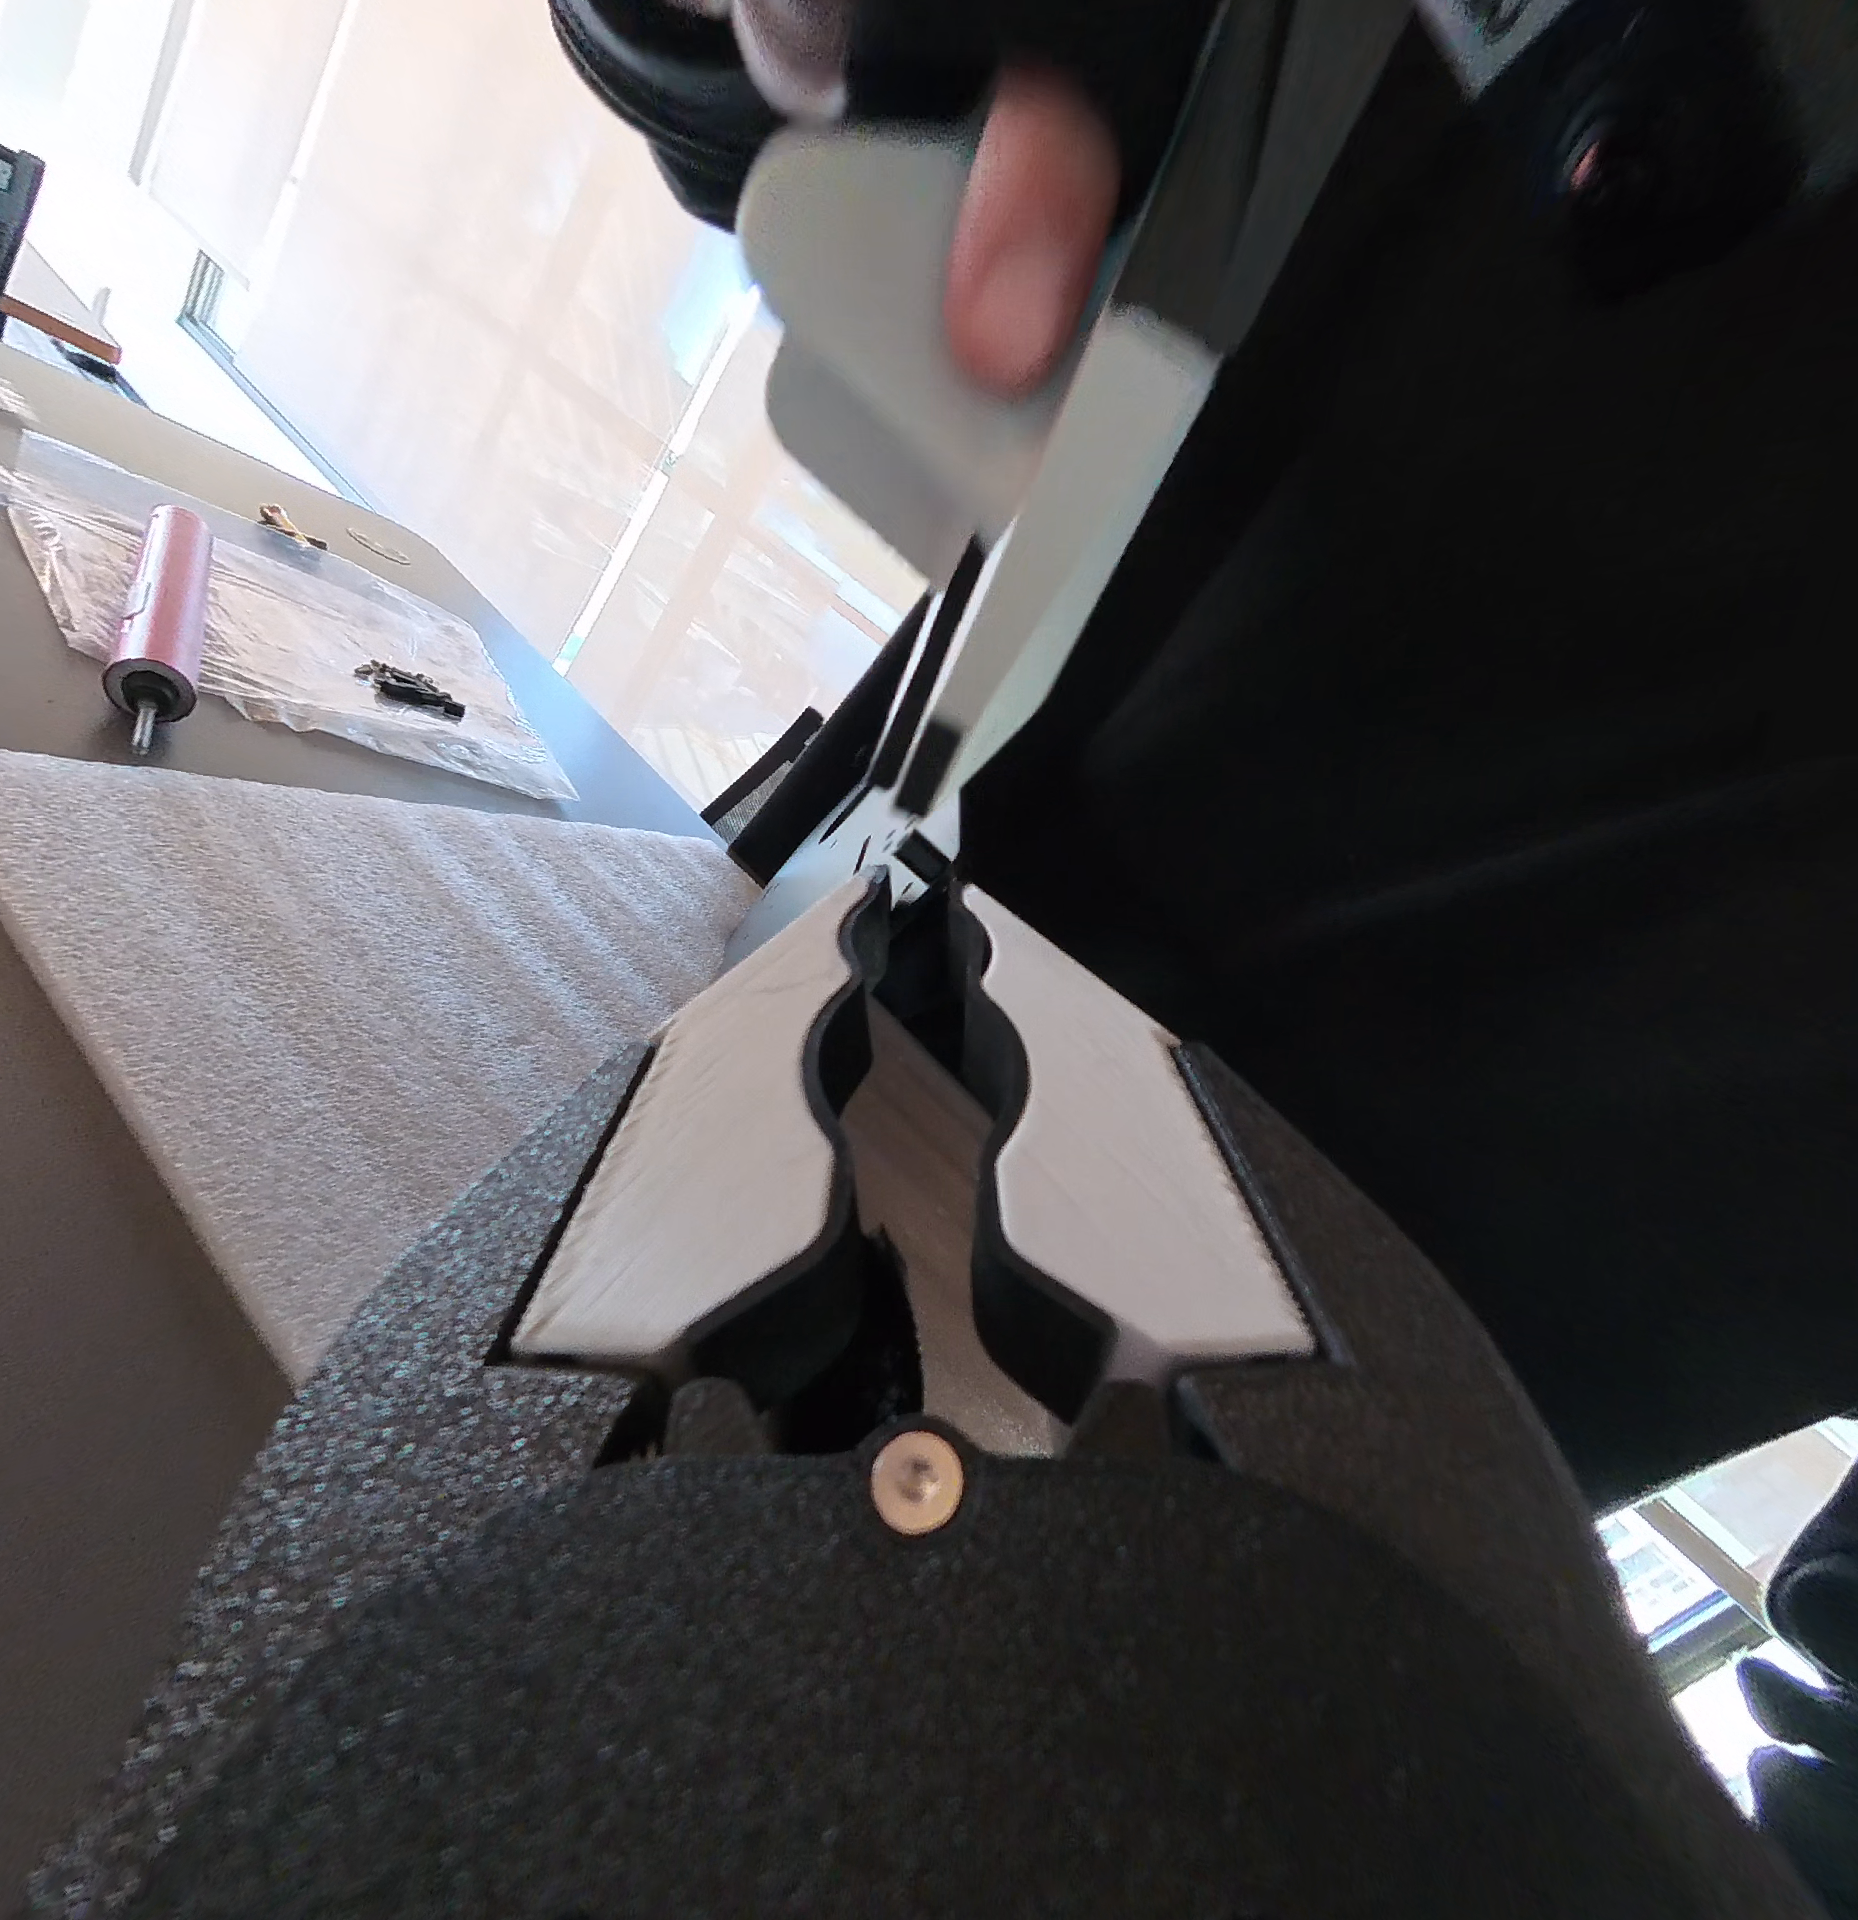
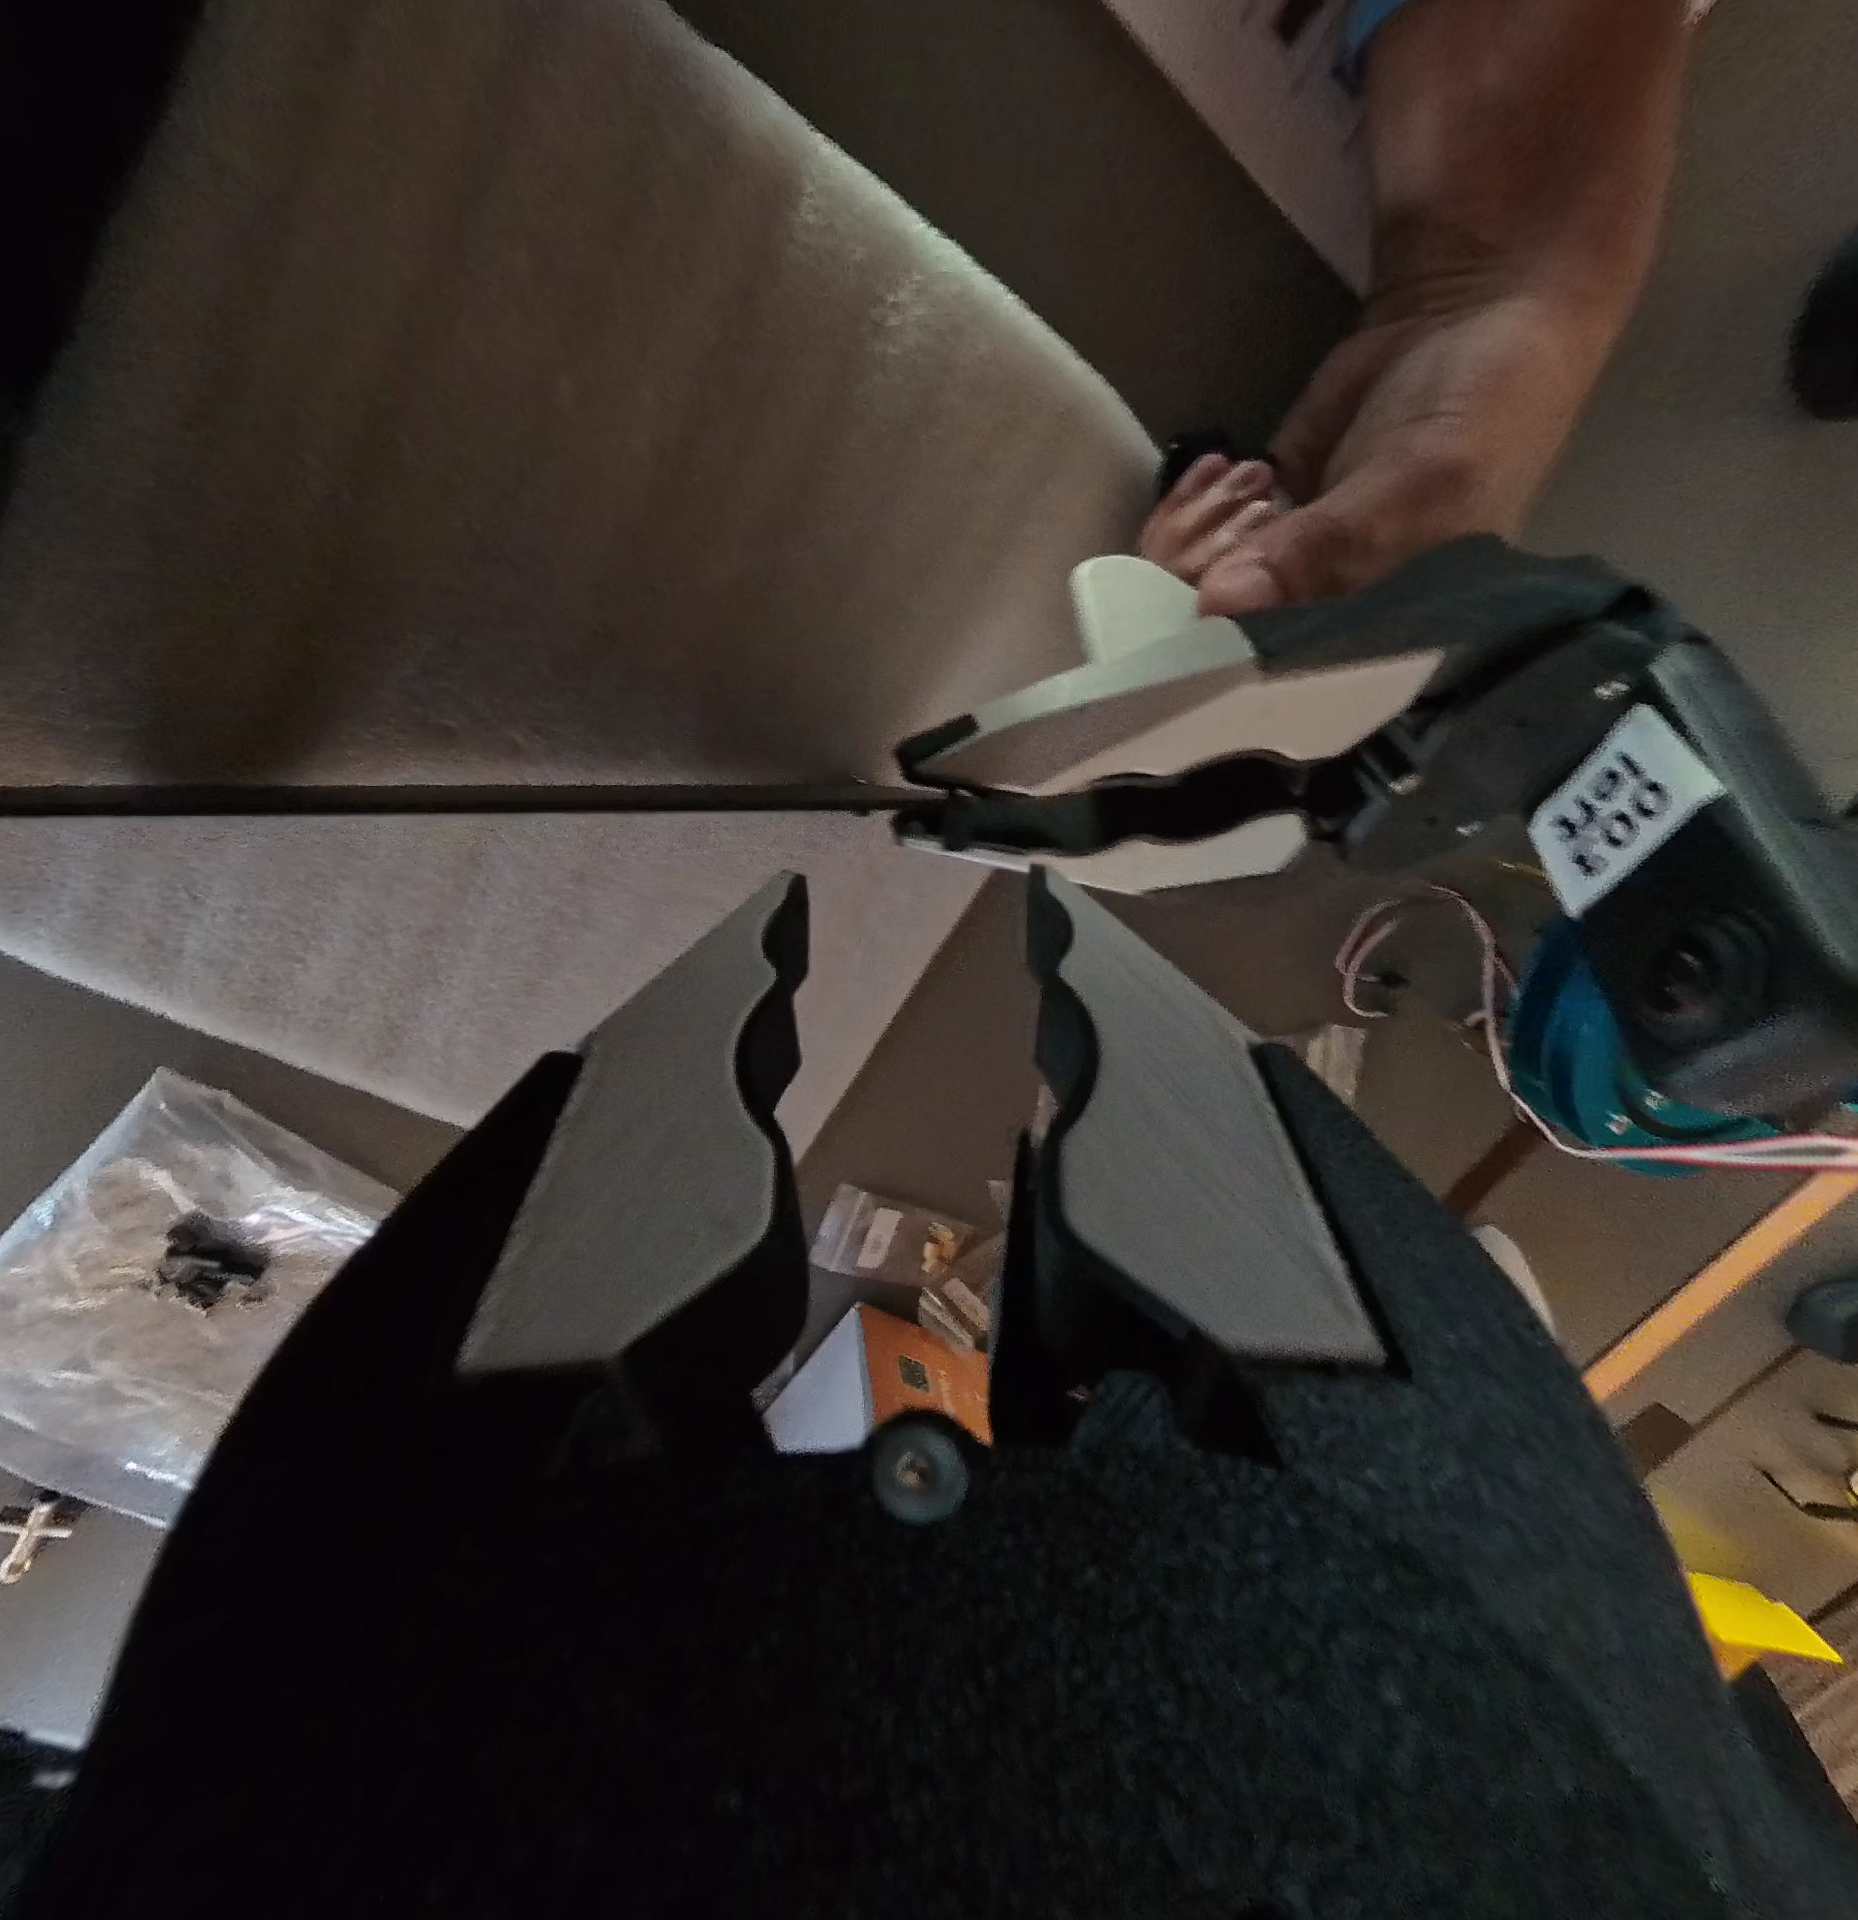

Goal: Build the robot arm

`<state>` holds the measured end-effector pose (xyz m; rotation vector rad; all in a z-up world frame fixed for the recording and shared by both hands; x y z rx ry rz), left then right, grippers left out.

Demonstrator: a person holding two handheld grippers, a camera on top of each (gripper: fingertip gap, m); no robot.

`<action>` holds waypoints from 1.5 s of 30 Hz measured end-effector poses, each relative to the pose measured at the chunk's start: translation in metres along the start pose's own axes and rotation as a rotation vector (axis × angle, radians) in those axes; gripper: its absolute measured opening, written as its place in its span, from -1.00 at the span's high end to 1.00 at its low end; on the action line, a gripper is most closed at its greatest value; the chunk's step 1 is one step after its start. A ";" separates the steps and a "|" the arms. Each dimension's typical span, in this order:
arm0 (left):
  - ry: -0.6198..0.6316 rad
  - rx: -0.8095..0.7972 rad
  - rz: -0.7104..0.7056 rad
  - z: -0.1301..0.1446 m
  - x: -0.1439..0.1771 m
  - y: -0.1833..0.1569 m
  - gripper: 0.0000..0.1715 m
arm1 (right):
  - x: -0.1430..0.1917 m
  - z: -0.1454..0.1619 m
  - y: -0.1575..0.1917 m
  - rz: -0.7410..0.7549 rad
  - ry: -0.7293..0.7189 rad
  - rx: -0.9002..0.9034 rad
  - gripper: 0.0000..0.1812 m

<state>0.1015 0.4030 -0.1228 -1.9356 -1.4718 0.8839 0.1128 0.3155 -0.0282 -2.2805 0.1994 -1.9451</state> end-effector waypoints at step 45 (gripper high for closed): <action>-0.007 0.003 -0.002 -0.001 0.000 0.001 0.90 | 0.005 0.003 -0.039 -0.049 0.034 -0.133 0.35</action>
Point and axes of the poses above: each gripper's, where its closed fingertips meet, x back along the fingers, z out of its underside, y = z × x across the jaws, the point moved 8 cm from there along x, back along the fingers, and after that the axes turned 14 degrees about x, right-handed, at the moved point
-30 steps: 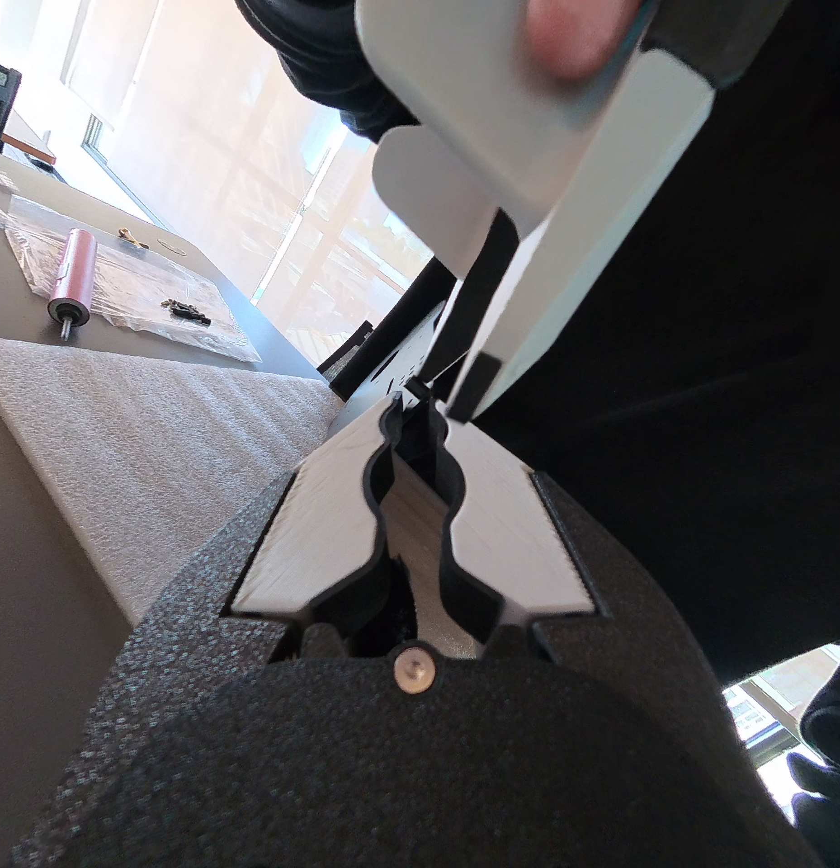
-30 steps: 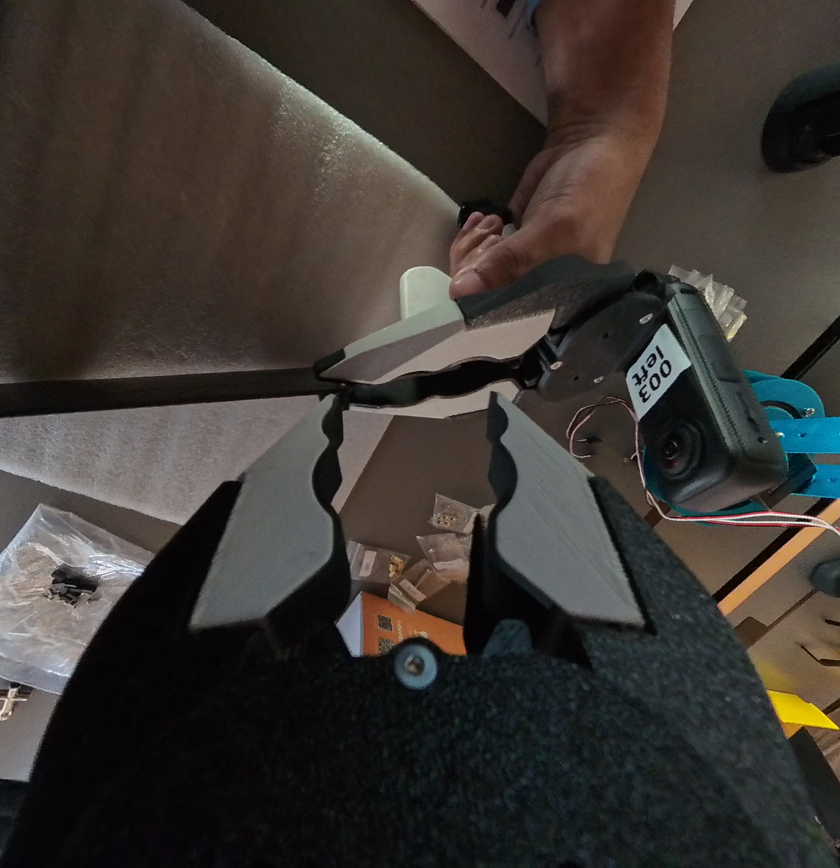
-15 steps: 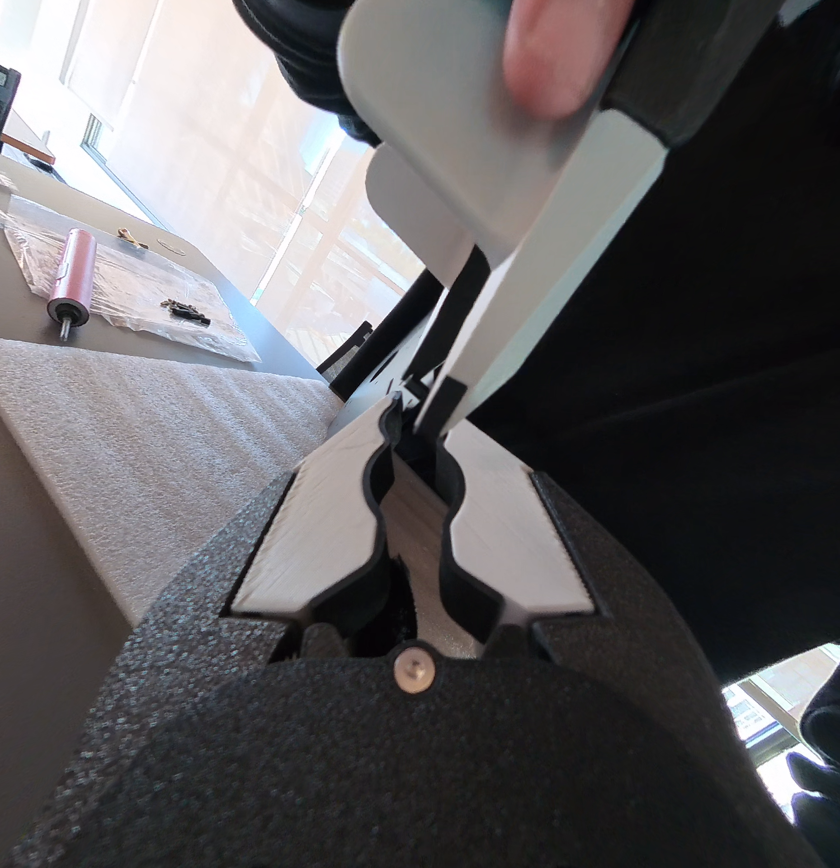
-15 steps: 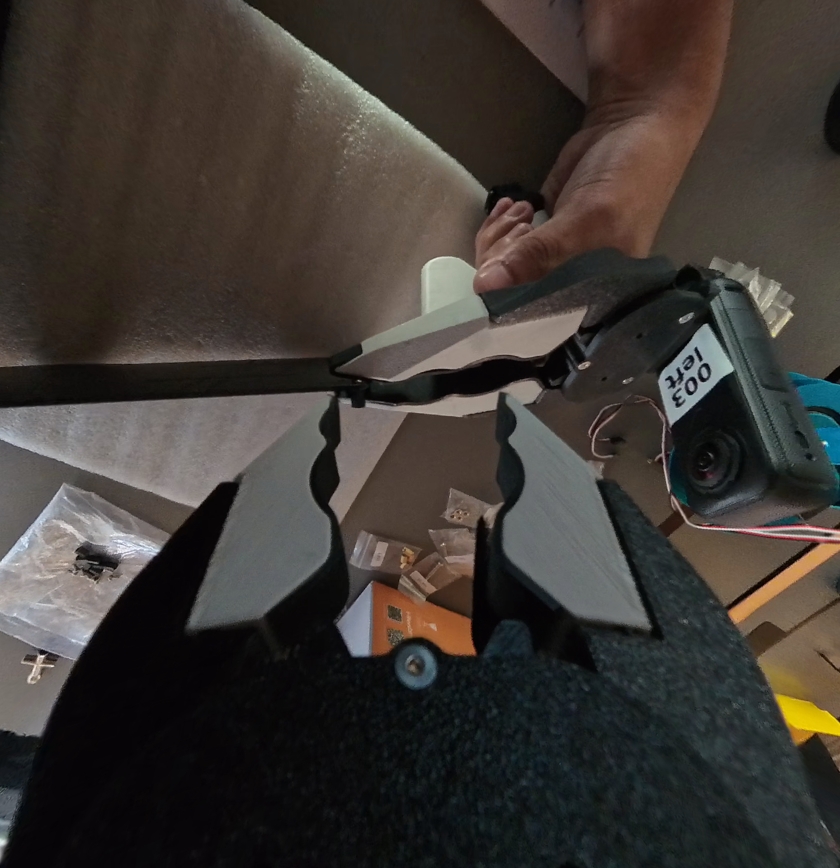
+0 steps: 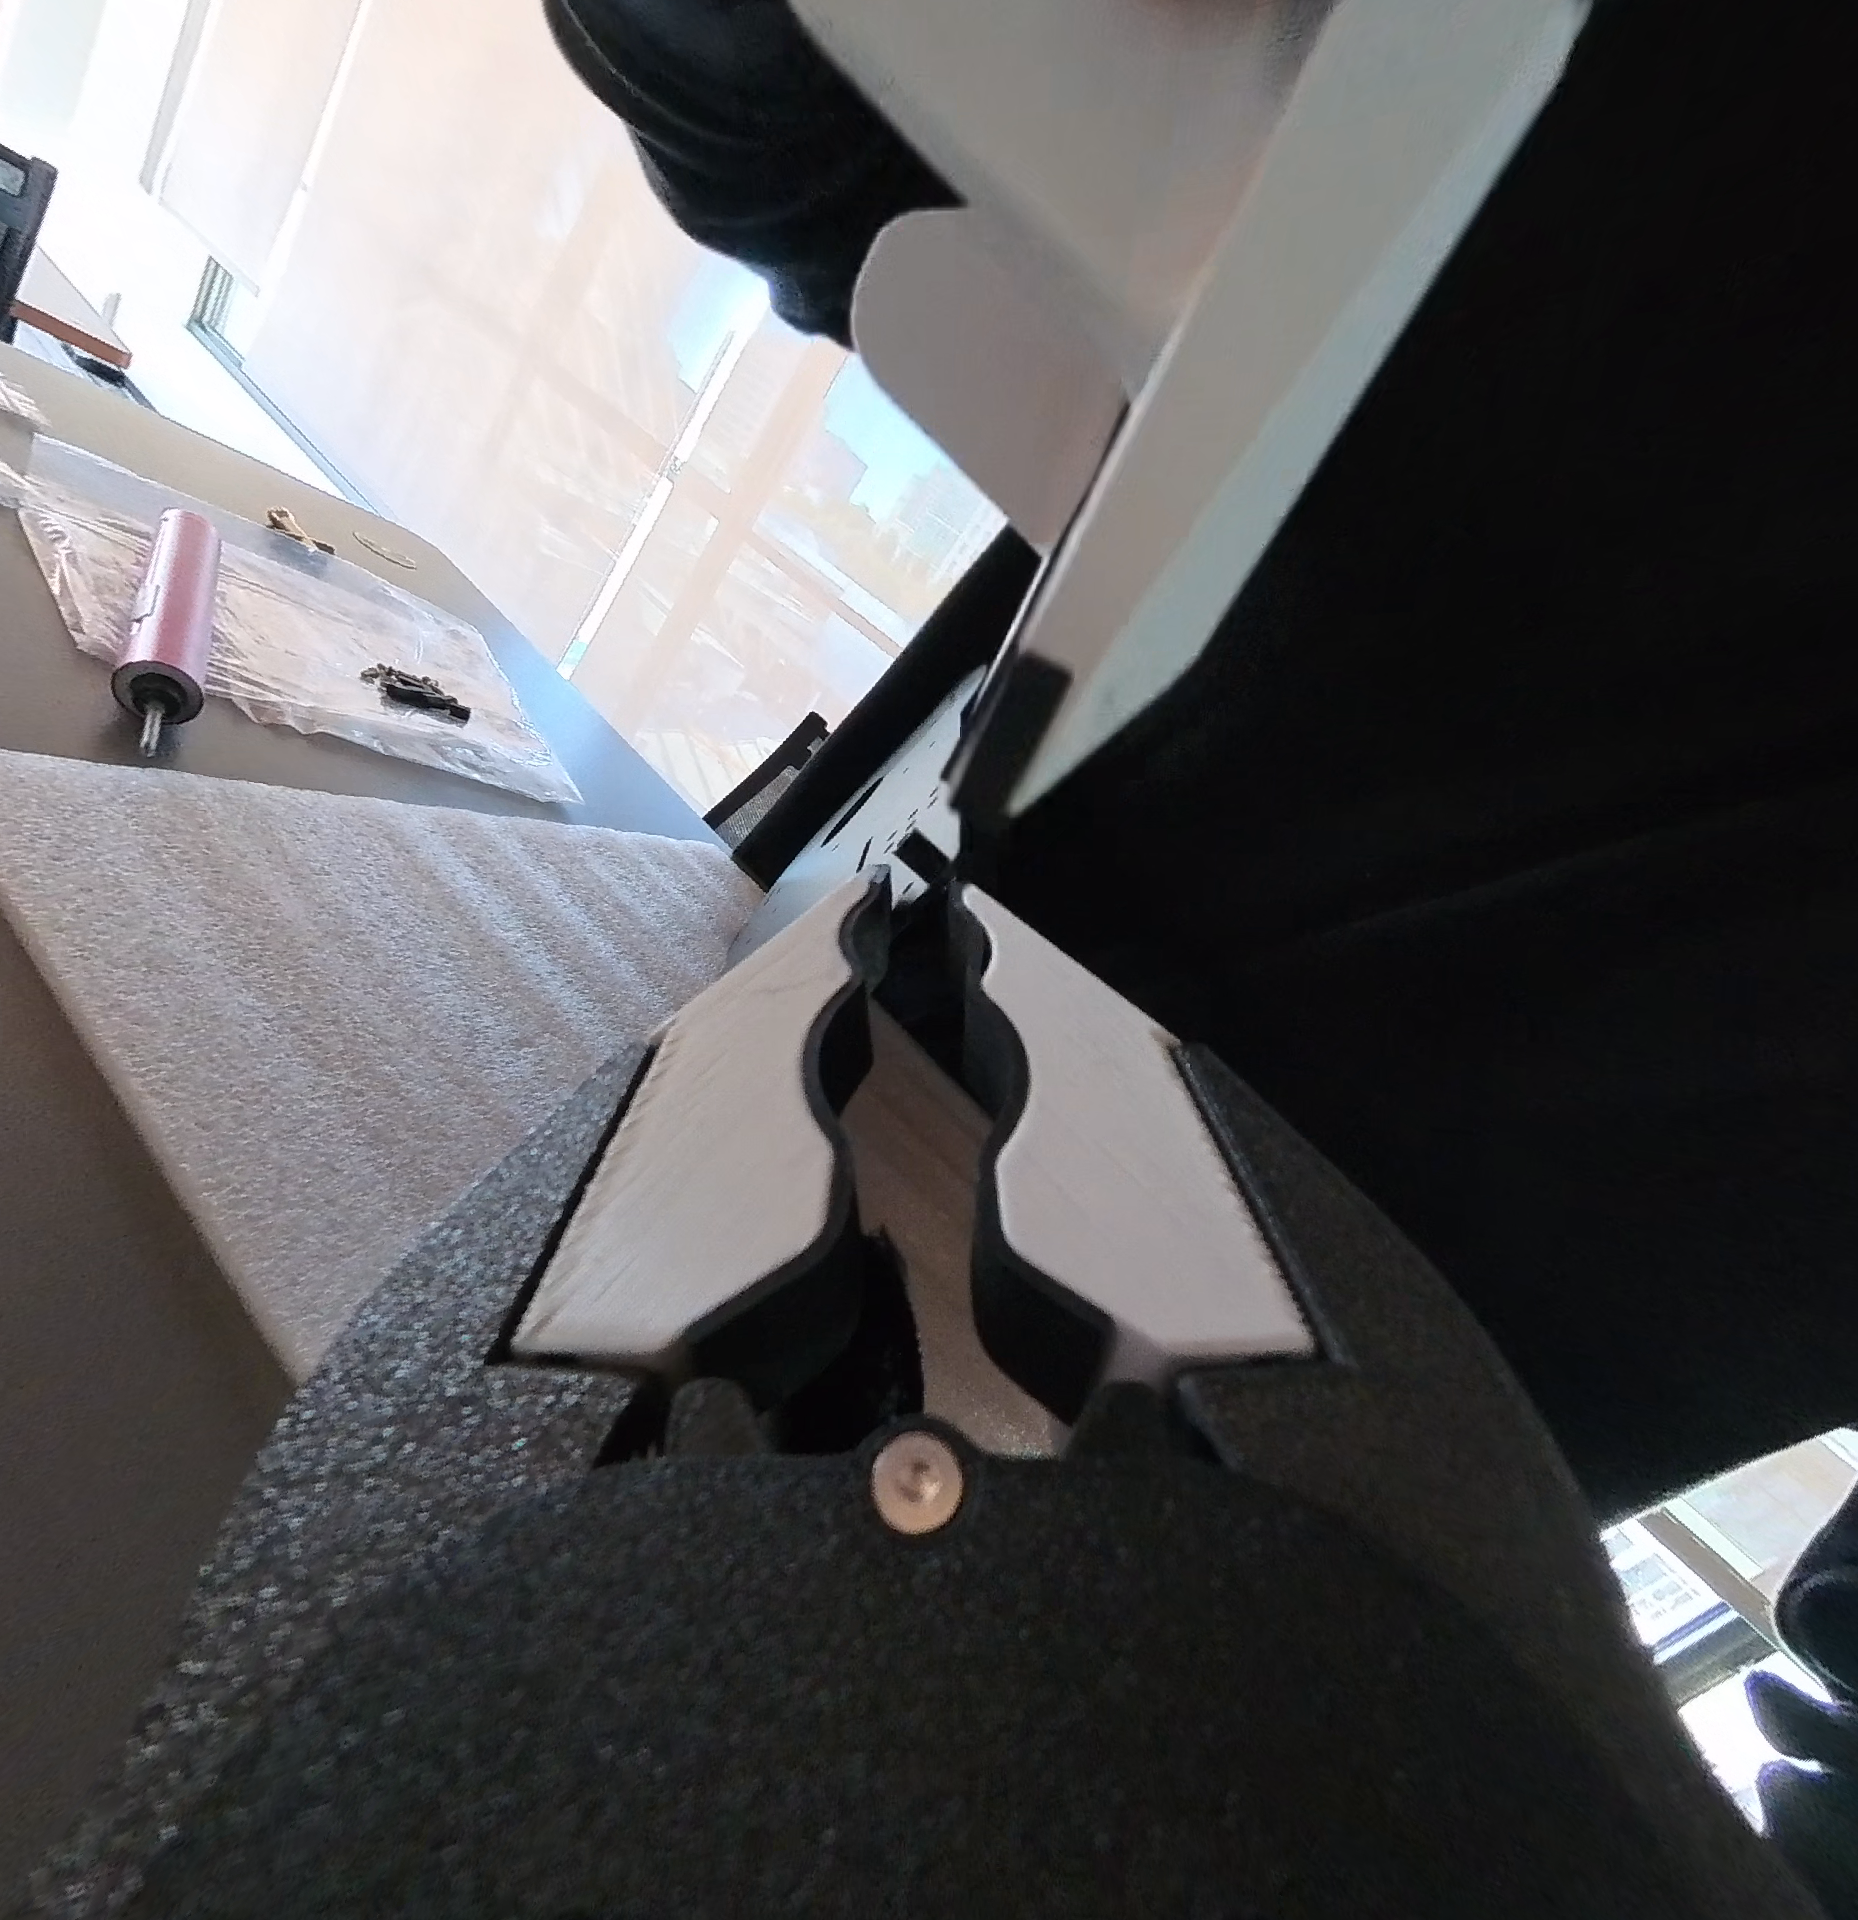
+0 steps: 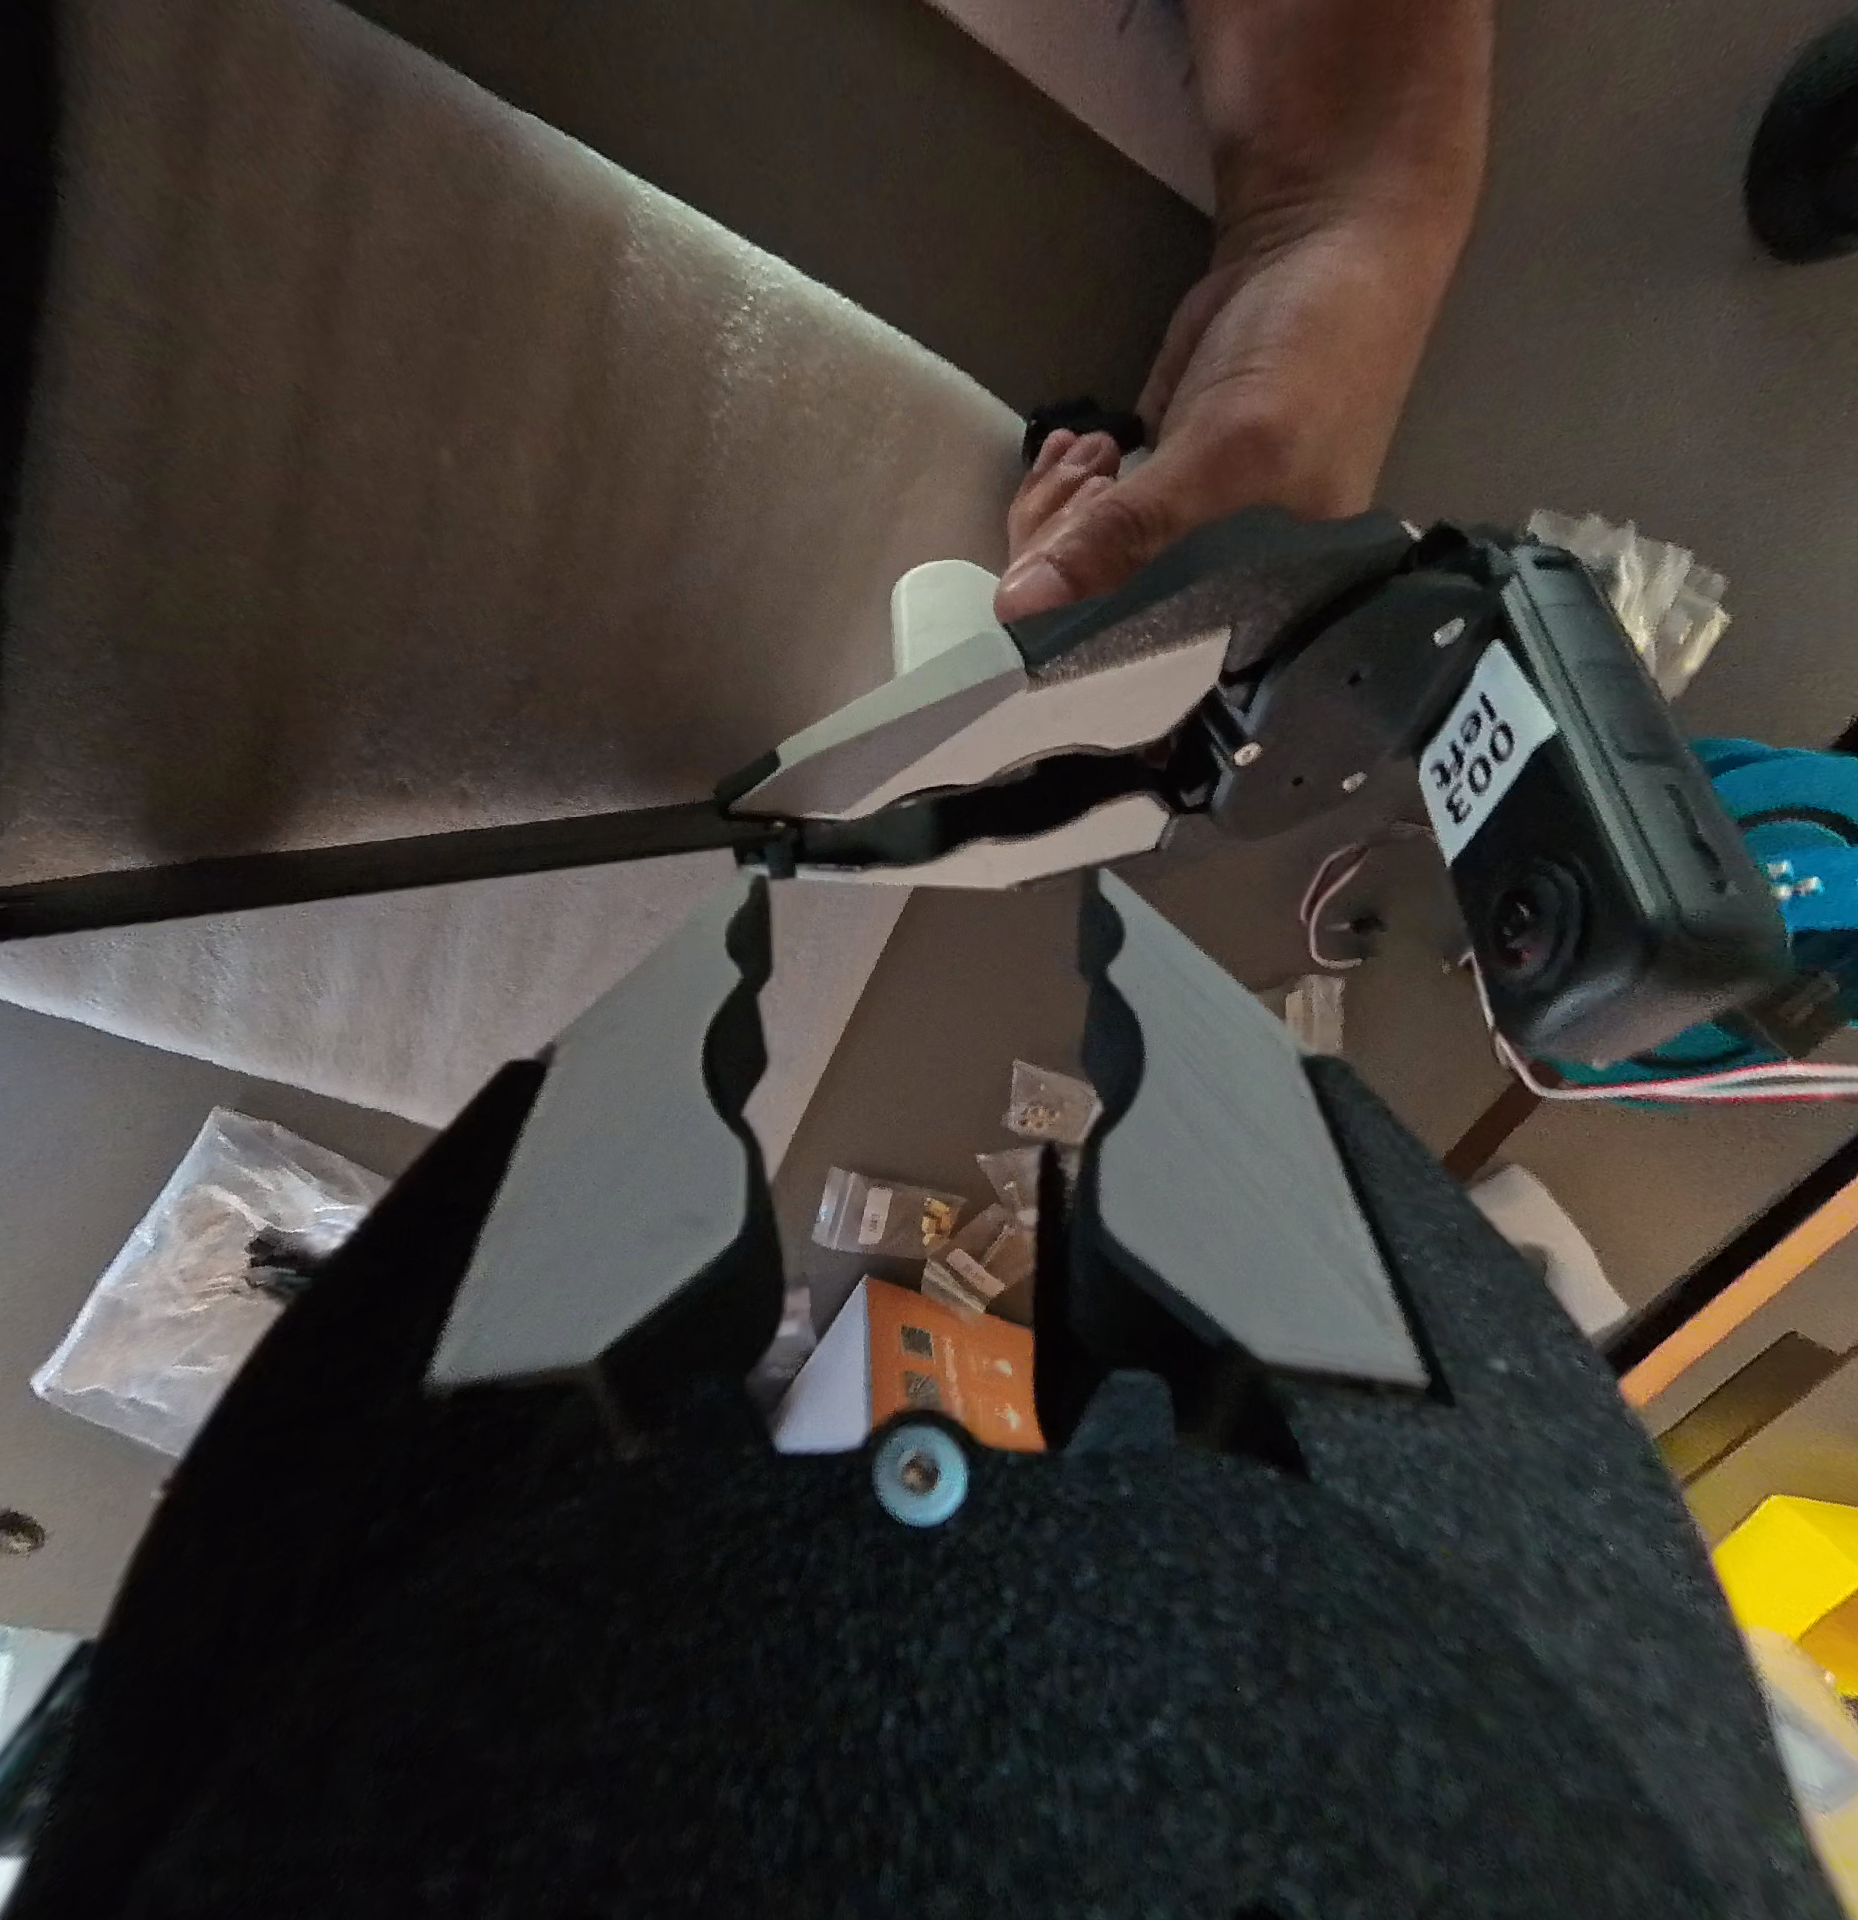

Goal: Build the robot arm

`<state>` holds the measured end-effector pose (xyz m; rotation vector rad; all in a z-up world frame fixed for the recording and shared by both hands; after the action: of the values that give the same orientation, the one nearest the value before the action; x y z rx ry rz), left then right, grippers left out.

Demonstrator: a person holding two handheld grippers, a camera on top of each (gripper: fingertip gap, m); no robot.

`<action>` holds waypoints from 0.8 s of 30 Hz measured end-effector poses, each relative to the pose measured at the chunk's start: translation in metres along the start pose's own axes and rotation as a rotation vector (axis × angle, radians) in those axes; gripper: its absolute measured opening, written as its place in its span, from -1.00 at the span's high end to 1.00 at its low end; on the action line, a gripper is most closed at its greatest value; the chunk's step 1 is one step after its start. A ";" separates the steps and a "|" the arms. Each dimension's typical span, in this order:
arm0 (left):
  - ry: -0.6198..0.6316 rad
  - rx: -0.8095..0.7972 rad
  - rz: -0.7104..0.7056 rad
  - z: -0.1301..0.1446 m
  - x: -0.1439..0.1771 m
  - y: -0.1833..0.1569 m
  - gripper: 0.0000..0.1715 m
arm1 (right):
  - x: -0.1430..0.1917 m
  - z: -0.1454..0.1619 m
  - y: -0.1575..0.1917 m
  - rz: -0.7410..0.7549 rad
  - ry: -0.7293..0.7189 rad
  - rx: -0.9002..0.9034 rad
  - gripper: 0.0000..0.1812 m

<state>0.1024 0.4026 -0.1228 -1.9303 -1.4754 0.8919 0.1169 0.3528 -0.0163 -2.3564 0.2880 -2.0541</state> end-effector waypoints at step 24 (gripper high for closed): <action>0.001 0.008 0.008 0.001 0.000 0.000 0.90 | -0.017 0.046 0.065 0.387 -1.281 -0.527 0.79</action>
<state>0.1019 0.4025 -0.1230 -1.9321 -1.4618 0.8993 0.1516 0.2859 -0.0475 -2.9500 1.1357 -0.0940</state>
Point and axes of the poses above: each gripper's, where its closed fingertips meet, x back along the fingers, z out of its underside, y = z × x across the jaws, the point moved 8 cm from there along x, back along the fingers, and after that the axes turned 14 degrees about x, right-handed, at the moved point
